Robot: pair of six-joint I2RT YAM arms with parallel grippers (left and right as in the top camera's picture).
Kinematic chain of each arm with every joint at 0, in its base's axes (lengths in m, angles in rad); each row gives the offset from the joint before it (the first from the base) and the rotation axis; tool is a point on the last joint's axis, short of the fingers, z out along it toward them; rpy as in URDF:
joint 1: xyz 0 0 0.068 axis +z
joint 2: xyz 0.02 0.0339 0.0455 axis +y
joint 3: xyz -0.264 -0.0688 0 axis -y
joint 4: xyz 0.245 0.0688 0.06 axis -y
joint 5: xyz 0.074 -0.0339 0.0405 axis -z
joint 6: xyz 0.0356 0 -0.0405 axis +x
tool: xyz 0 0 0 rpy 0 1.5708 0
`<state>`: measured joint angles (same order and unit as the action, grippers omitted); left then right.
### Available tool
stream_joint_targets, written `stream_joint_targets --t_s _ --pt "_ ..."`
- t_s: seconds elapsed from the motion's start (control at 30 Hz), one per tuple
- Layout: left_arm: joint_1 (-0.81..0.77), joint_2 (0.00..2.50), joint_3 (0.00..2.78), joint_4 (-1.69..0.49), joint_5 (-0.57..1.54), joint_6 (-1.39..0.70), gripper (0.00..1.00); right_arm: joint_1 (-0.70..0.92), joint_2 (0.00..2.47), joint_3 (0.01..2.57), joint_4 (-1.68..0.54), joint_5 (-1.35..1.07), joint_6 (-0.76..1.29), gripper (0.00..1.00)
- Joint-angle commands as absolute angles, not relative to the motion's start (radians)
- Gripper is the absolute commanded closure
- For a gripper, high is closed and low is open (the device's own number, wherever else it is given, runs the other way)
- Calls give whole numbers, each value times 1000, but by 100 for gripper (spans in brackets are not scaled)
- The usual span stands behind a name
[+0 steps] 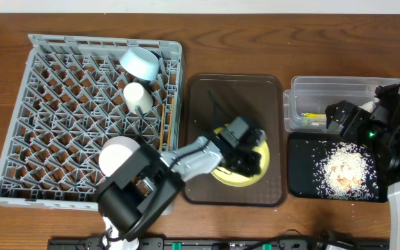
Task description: Sort waste into correct bins and load items into the dishwasher
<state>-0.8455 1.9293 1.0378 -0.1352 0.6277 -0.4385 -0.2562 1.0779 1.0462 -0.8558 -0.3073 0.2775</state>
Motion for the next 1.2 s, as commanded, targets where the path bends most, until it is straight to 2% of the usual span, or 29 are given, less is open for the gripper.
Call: stream_joint_targets --t_s 0.0,0.27,0.33,0.43,0.47,0.6,0.83,1.07,1.17 --pt "-887 1938 1037 -111 699 -427 87 -261 1073 1056 -857 -315 273 1" --pt "-856 1873 1070 -111 682 -408 83 -261 1073 1056 -857 -315 273 1" --pt "-841 1836 1071 -114 624 -397 72 -261 1073 1056 -857 -315 273 1" --pt "-813 1783 1071 -141 514 -386 43 -261 1073 1056 -857 -315 273 1" --pt "-803 1769 1071 -156 485 -383 40 -261 1073 1056 -857 -315 273 1" --pt "-743 1723 1071 -262 404 -299 39 -261 1073 1056 -857 -315 273 1" --pt "-679 1723 1055 -459 275 -300 37 -261 1073 1056 -857 -315 273 1" --pt "-700 1728 1000 -473 229 -308 37 -261 1073 1056 -858 -315 273 1" --pt "-716 1728 972 -446 210 -308 40 -261 1073 1056 -858 -315 273 1"
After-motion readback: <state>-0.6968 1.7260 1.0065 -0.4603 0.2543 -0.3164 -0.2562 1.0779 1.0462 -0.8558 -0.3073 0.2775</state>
